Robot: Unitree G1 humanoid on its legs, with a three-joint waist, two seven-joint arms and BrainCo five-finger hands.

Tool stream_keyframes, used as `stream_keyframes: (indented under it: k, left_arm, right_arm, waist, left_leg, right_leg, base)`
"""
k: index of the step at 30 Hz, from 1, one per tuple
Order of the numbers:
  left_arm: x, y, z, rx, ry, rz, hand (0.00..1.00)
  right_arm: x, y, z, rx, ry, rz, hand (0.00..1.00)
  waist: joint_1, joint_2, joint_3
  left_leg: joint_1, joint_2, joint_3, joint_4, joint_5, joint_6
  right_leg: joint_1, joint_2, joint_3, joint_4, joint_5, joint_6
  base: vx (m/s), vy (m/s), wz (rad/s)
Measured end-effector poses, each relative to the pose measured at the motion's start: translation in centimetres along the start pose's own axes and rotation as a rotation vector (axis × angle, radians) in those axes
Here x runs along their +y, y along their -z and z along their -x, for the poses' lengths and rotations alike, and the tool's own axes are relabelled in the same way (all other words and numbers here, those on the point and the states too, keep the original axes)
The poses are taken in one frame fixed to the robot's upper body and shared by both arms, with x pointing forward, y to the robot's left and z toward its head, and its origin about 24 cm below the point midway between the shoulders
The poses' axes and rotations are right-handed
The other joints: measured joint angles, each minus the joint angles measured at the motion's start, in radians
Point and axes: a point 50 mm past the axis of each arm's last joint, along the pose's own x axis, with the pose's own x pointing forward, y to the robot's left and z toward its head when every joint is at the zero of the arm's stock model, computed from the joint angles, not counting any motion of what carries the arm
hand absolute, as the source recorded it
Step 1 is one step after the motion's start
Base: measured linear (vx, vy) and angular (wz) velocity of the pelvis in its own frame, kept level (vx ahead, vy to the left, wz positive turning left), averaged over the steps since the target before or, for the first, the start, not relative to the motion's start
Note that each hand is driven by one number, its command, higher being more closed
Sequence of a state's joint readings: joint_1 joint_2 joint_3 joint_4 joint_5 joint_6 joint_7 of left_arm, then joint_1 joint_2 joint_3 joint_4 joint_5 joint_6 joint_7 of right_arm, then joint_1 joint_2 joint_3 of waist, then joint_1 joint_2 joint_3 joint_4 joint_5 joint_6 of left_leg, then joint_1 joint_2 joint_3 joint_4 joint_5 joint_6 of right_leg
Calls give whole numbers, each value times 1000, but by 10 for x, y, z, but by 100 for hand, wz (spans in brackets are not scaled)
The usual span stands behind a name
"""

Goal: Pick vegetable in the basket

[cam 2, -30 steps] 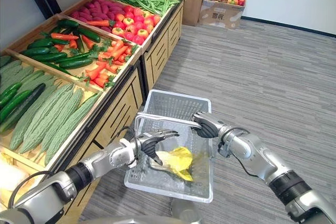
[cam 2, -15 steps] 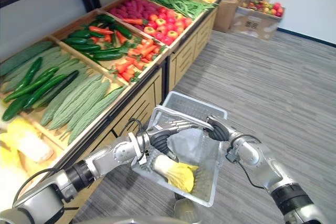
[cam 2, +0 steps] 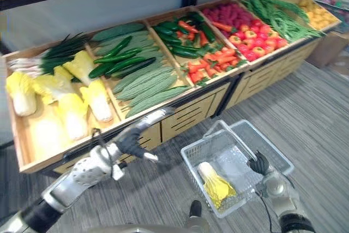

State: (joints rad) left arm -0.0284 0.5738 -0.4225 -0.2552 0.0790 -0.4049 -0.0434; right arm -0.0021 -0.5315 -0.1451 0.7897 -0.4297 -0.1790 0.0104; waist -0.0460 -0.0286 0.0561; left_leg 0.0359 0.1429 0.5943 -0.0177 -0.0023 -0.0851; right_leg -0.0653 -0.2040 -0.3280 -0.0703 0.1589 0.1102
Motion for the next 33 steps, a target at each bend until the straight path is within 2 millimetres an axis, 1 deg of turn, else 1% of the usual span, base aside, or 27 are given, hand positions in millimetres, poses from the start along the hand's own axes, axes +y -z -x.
stream_keyframes:
  k: [2,3,4,5,7,8,10,11,12,13,14,15,16,18,20,21,22,24,25,26,27,28,29,31,33]
  left_arm:
    - [10,3,9,34,-90,-6,0]
    - [18,6,17,68,-202,2,0]
    - [22,8,21,82,-252,7,0]
    - [27,9,26,100,-335,14,0]
    - [40,17,45,171,-599,35,0]
    - [43,19,50,190,-657,39,0]
    - [47,38,79,331,-855,42,0]
    - [48,43,88,375,-904,42,0]
    - [48,56,110,494,-1018,33,0]
    - [47,64,123,564,-1069,27,0]
    - [46,68,131,609,-1092,18,0]
    - [43,78,146,705,-1127,-7,0]
    - [39,86,160,795,-1146,-42,0]
    - [29,98,177,917,-1132,-77,0]
    - [3,117,206,1152,-1042,-120,0]
    - [-6,121,216,1226,-1011,-113,0]
    - [-12,124,223,1271,-991,-111,0]
    - [-35,128,252,1446,-967,-76,0]
    - [-40,128,259,1492,-966,-62,0]
    - [-51,127,274,1583,-959,-37,0]
    - [-59,126,282,1637,-949,-15,0]
    - [-71,124,292,1714,-916,17,0]
    - [-74,124,294,1727,-908,23,0]
    - [-88,121,303,1798,-844,78,0]
    - [-95,120,305,1821,-799,115,0]
  right_arm:
    - [6,14,3,65,15,-59,100]
    - [14,25,8,123,26,-122,100]
    - [19,30,10,145,27,-142,100]
    - [26,37,14,181,29,-190,100]
    - [44,51,23,265,26,-288,100]
    - [47,54,26,283,27,-301,100]
    - [60,62,33,343,21,-344,100]
    - [62,64,35,354,25,-353,100]
    - [66,67,37,381,38,-386,100]
    - [69,70,40,397,35,-395,100]
    - [72,71,42,405,33,-401,100]
    - [76,75,46,422,31,-408,100]
    - [81,76,49,438,36,-425,100]
    - [87,76,51,450,34,-448,100]
    - [95,74,52,463,28,-464,100]
    - [99,73,53,468,23,-473,100]
    - [101,73,54,472,18,-478,100]
    - [107,69,54,470,12,-490,100]
    - [108,69,54,470,13,-492,100]
    - [110,68,55,471,17,-493,100]
    - [111,67,55,470,18,-493,100]
    - [113,67,55,472,17,-492,100]
    - [113,68,56,474,17,-491,100]
    - [115,68,56,485,13,-492,100]
    - [115,67,55,485,9,-490,100]
  waist:
    - [12,0,0]
    - [25,-2,-9]
    - [25,-3,-14]
    - [27,-7,-18]
    - [41,-10,-20]
    - [48,-10,-20]
    - [54,-9,-26]
    - [54,-9,-27]
    - [54,-12,-30]
    - [53,-14,-34]
    - [52,-15,-36]
    - [51,-17,-50]
    - [51,-19,-57]
    - [52,-24,-62]
    - [51,-23,-67]
    - [50,-25,-68]
    - [50,-27,-68]
    - [50,-34,-70]
    - [49,-36,-71]
    - [48,-38,-73]
    - [48,-40,-73]
    - [47,-40,-73]
    - [47,-40,-73]
    - [47,-40,-72]
    - [46,-40,-72]
  left_leg:
    - [-3,-8,-34,-10,9,5]
    - [-17,-15,-61,-15,15,10]
    - [-28,-18,-79,-16,18,14]
    - [-43,-25,-103,-19,25,18]
    - [-54,-40,-146,-52,48,20]
    - [-54,-44,-152,-59,54,21]
    - [-55,-52,-189,-69,64,22]
    - [-55,-53,-195,-69,65,22]
    - [-55,-55,-208,-73,66,21]
    - [-55,-61,-232,-79,66,21]
    - [-58,-63,-246,-81,66,21]
    - [-67,-64,-260,-83,66,21]
    - [-69,-66,-277,-83,67,21]
    - [-69,-65,-283,-83,67,21]
    - [-69,-67,-291,-83,69,17]
    - [-69,-68,-295,-83,69,17]
    - [-70,-68,-298,-83,69,17]
    - [-70,-68,-299,-83,68,18]
    - [-70,-69,-299,-83,68,18]
    - [-69,-71,-299,-83,67,18]
    - [-68,-72,-299,-81,68,20]
    - [-66,-74,-299,-78,71,25]
    - [-66,-74,-299,-78,72,25]
    - [-58,-73,-297,-78,71,25]
    - [-49,-73,-291,-79,70,24]
  right_leg:
    - [15,-7,-23,-1,0,0]
    - [19,-15,-49,-1,-3,4]
    - [19,-19,-62,-1,-4,6]
    - [20,-26,-80,0,-10,13]
    - [24,-34,-117,0,-12,16]
    - [25,-35,-122,1,-14,18]
    - [39,-39,-155,2,-16,18]
    - [42,-40,-161,2,-17,18]
    - [47,-42,-169,4,-23,16]
    - [50,-43,-177,4,-32,12]
    - [50,-45,-185,4,-38,17]
    - [50,-45,-196,3,-40,19]
    - [54,-45,-208,3,-44,19]
    - [59,-45,-214,2,-46,19]
    - [65,-45,-222,-1,-47,20]
    - [68,-45,-224,-3,-48,22]
    - [69,-45,-226,-3,-48,23]
    - [70,-44,-227,-3,-50,21]
    - [70,-44,-227,-3,-50,21]
    - [70,-44,-226,-3,-51,21]
    - [71,-44,-226,-3,-51,20]
    - [72,-44,-225,-2,-51,20]
    - [72,-44,-224,-2,-50,20]
    - [75,-44,-219,1,-49,22]
    - [79,-43,-211,2,-50,20]
  base:
    - [-16,11,54]
    - [-32,19,59]
    - [-31,17,68]
    - [-22,18,66]
    - [-24,23,61]
    - [-32,27,42]
    - [-27,29,37]
    - [-24,22,29]
    - [-16,10,21]
    - [-18,10,20]
    - [-19,9,22]
    - [-3,12,27]
    - [12,13,26]
    - [27,10,14]
    - [33,8,10]
    - [39,8,10]
    - [35,5,8]
    - [55,2,2]
    - [67,4,-1]
    - [49,7,0]
    - [82,6,-1]
    - [67,2,-1]
    - [64,-1,-2]
    - [38,-6,-5]
    - [17,-7,-10]
